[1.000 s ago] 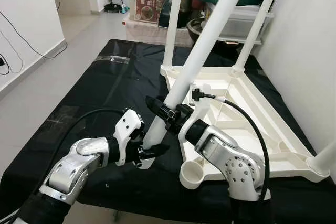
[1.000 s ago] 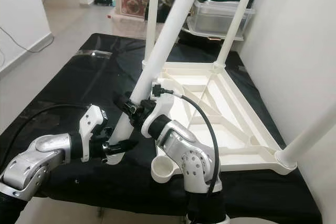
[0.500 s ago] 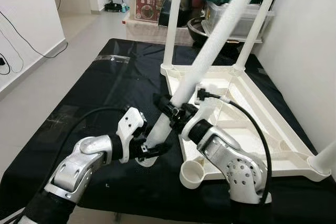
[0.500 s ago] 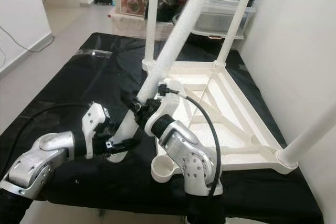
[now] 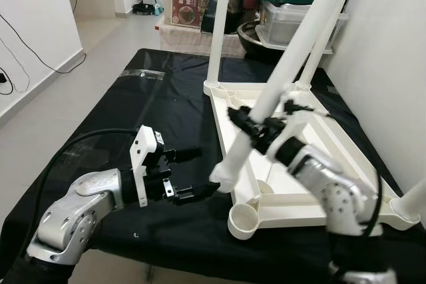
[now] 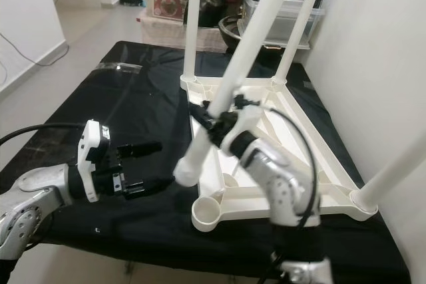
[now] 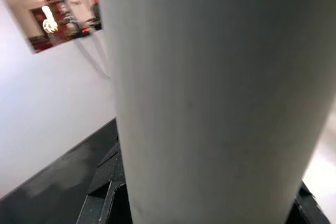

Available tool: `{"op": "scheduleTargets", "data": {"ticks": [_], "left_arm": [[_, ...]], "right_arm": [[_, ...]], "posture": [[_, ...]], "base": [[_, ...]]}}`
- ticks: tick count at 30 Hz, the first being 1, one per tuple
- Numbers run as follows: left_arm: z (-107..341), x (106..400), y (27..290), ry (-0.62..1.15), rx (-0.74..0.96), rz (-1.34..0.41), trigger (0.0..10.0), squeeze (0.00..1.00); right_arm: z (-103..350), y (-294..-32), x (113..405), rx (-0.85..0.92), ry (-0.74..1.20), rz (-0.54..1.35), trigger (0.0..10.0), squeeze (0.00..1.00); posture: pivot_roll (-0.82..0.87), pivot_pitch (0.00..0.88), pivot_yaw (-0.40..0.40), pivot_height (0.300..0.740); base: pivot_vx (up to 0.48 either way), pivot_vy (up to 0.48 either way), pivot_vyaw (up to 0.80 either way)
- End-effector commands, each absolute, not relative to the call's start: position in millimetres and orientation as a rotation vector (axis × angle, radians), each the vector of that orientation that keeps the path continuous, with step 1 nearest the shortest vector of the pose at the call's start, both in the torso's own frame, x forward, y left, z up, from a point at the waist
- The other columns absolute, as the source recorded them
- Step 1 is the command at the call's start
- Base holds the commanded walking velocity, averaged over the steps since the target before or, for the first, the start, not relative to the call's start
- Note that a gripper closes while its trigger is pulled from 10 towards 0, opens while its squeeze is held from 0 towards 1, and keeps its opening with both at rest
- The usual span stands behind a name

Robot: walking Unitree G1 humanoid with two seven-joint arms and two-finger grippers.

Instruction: Building children table

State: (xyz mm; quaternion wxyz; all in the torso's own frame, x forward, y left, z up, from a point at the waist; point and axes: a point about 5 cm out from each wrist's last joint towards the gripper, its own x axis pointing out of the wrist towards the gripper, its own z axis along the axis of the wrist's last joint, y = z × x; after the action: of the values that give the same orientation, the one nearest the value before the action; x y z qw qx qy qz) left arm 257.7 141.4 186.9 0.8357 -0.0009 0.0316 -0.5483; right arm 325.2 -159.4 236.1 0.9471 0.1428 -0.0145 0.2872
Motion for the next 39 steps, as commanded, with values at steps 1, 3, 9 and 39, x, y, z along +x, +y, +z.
{"op": "scheduleTargets", "data": {"ticks": [1, 3, 9, 39], "left_arm": [[186.3, 257.2, 145.0, 0.068, 0.015, -1.139, 10.0, 0.0], [187.9, 262.0, 150.9, 0.042, -0.007, -1.059, 10.0, 0.0], [186.8, 269.1, 157.8, 0.038, -0.006, -0.962, 10.0, 0.0], [178.1, 270.6, 170.8, 0.084, -0.022, -0.875, 10.0, 0.0]], "right_arm": [[245.8, -173.3, 329.4, 0.26, -0.076, 0.569, 0.0, 0.0], [263.4, -194.6, 332.9, 0.205, -0.131, 0.578, 0.0, 0.0], [277.8, -205.3, 330.0, 0.17, -0.182, 0.642, 0.0, 0.0], [252.5, -185.7, 287.5, 0.091, -0.065, 1.302, 0.0, 0.0]], "posture": [[0.09, 0.0, -0.101, 0.74], [0.1, 0.0, -0.103, 0.74], [0.1, 0.0, -0.102, 0.74], [0.1, 0.0, -0.092, 0.74]], "base": [[0.0, 0.0, 0.0], [0.0, 0.0, 0.0], [0.0, 0.0, 0.0], [0.0, 0.0, 0.0]]}}
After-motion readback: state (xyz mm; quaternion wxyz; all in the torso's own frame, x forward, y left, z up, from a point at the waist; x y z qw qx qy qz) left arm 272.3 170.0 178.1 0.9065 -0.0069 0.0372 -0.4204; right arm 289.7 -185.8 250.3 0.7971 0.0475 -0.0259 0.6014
